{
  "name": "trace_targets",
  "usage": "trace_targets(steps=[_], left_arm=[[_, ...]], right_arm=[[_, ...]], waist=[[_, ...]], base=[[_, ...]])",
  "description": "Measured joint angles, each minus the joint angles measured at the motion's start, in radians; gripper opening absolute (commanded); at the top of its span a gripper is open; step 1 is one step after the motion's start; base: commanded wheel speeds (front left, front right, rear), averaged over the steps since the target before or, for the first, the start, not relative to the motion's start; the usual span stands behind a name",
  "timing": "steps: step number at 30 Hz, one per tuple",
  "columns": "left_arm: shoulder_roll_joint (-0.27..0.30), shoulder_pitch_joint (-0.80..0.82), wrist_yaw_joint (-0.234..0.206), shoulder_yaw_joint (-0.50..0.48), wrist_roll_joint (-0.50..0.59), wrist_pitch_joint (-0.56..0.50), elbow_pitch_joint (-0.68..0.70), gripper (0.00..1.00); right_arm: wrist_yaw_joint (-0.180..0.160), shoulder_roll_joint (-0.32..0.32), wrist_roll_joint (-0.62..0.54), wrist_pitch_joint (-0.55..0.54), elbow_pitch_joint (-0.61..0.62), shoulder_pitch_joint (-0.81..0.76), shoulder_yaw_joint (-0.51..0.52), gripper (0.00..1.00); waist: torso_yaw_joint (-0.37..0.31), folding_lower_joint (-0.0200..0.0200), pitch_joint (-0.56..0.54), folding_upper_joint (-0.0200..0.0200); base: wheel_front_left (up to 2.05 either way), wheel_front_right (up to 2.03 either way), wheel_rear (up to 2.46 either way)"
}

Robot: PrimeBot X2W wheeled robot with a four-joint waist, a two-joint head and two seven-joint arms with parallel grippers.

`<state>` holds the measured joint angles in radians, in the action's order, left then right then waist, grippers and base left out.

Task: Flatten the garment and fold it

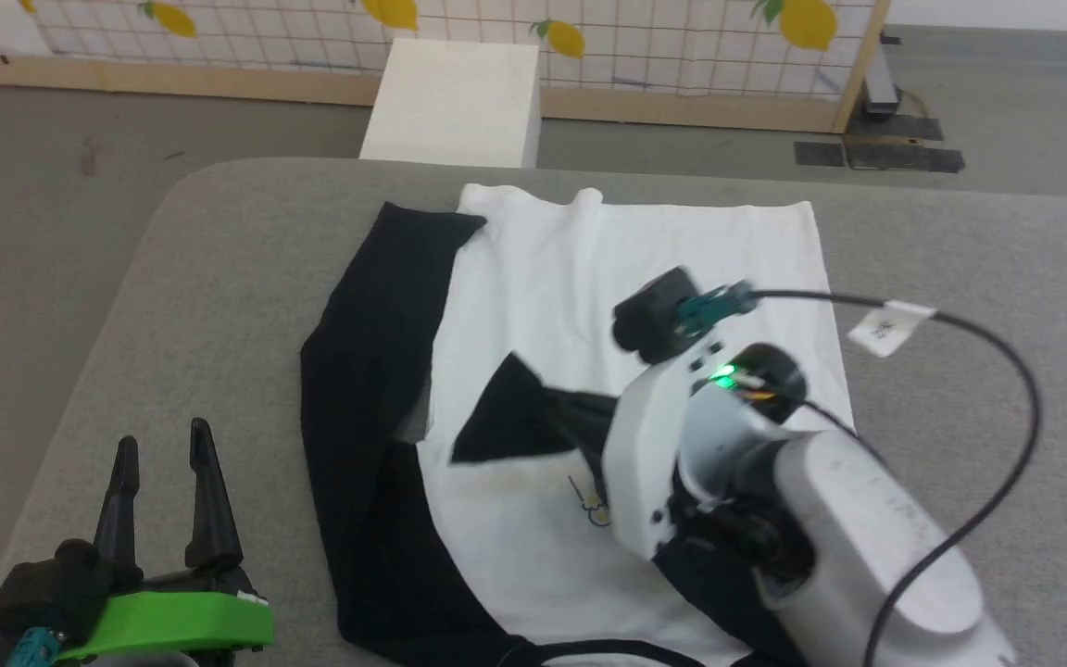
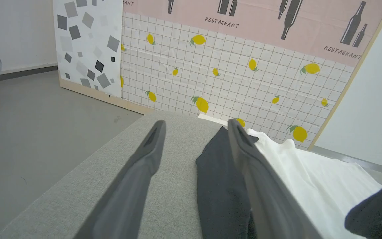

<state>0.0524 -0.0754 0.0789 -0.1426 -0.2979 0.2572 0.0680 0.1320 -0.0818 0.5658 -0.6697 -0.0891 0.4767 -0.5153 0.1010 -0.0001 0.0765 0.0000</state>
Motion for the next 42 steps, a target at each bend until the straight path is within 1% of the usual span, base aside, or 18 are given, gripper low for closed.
trace_targets(steps=[6,11,12,15,16,18,19,22,26,30,35,38,42], left_arm=[[0.0,0.002,0.005,0.004,0.0,0.0,-0.009,1.0],[0.0,0.005,0.008,0.006,0.0,0.0,-0.013,1.0],[0.0,0.006,0.008,0.006,0.0,0.0,-0.013,1.0],[0.0,0.006,0.008,0.006,0.0,0.0,-0.016,1.0],[0.0,0.006,0.008,0.005,0.0,0.0,-0.017,1.0],[0.0,0.006,0.008,0.004,0.0,0.0,-0.02,1.0],[0.0,0.006,0.008,0.003,0.0,0.0,-0.02,1.0],[0.0,0.006,0.008,0.0,0.0,0.0,-0.021,1.0],[0.0,0.006,0.008,-0.002,0.0,0.0,-0.023,1.0],[0.002,0.006,0.008,-0.004,0.0,0.0,-0.027,1.0],[0.003,0.007,0.008,-0.005,0.0,0.0,-0.032,1.0],[0.004,0.014,0.008,-0.001,0.0,0.0,-0.042,1.0],[0.008,0.041,0.008,0.003,-0.002,-0.011,-0.064,1.0]], right_arm=[[0.0,0.027,0.05,0.088,-0.135,0.021,-0.114,0.0],[0.0,0.029,0.071,0.14,-0.24,0.045,-0.202,0.0],[0.0,0.03,0.083,0.151,-0.251,0.047,-0.213,1.0],[0.0,0.029,0.138,0.177,-0.269,0.057,-0.242,1.0],[0.0,0.03,0.166,0.191,-0.268,0.059,-0.241,1.0],[0.0,0.031,0.185,0.212,-0.265,0.079,-0.232,1.0],[0.0,0.031,0.188,0.226,-0.261,0.087,-0.218,1.0],[0.0,0.032,0.176,0.282,-0.247,0.115,-0.129,1.0],[0.0,0.0,0.101,0.356,-0.217,0.12,0.038,1.0],[0.0,-0.031,0.024,0.437,-0.171,0.082,0.254,1.0],[0.0,-0.023,-0.107,0.535,-0.093,-0.027,0.539,1.0],[0.0,-0.008,-0.171,0.551,-0.04,-0.095,0.652,1.0],[0.0,0.016,-0.207,0.551,0.03,-0.181,0.737,1.0]], waist=[[0.037,0.0,0.012,0.0],[0.055,0.0,0.026,0.0],[0.056,0.0,0.028,0.0],[0.057,0.0,0.035,0.0],[0.055,0.0,0.035,0.0],[0.047,0.0,0.034,0.0],[0.044,0.0001,0.034,0.0],[0.03,0.0,0.03,0.0],[0.007,0.0,0.022,0.0],[-0.019,0.0,0.014,0.0],[-0.052,0.0001,0.006,0.0],[-0.07,0.0001,0.005,0.0],[-0.088,0.0001,0.012,0.0]], base=[[0.0,0.0,0.0],[0.0,0.0,0.0],[0.0,0.0,0.0],[0.0,0.0,0.0],[0.0,0.0,0.0],[0.0,0.0,0.0],[0.0,0.0,0.0],[0.0,0.0,0.0],[0.0,0.0,0.0],[0.0,0.0,0.0],[0.0,0.0,0.0],[0.0,0.0,0.0],[0.0,0.0,0.0]])
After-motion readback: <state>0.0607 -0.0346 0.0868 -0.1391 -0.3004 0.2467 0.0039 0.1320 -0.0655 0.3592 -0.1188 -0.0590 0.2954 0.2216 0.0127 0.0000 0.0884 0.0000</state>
